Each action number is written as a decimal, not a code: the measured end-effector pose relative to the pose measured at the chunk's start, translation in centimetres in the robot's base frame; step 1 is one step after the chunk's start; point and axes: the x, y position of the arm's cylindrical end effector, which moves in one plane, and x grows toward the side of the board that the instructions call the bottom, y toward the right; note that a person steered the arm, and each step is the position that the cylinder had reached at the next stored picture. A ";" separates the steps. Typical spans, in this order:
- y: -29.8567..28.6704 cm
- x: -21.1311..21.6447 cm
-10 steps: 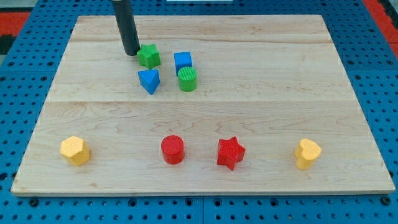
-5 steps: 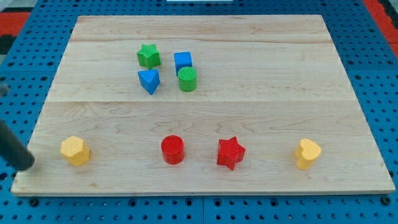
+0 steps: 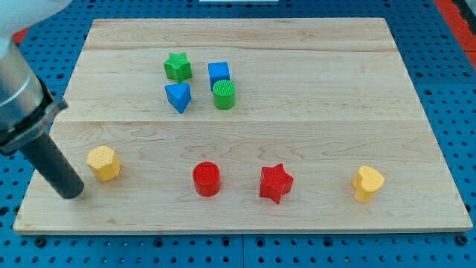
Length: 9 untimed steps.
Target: Push the yellow hexagon to the right of the green circle
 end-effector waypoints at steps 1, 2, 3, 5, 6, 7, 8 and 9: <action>3.9 -3.3; 9.6 -5.4; 5.5 -5.0; 13.0 -9.8; 20.8 -11.6; 26.4 -13.5; 29.2 -13.4; 32.5 -13.4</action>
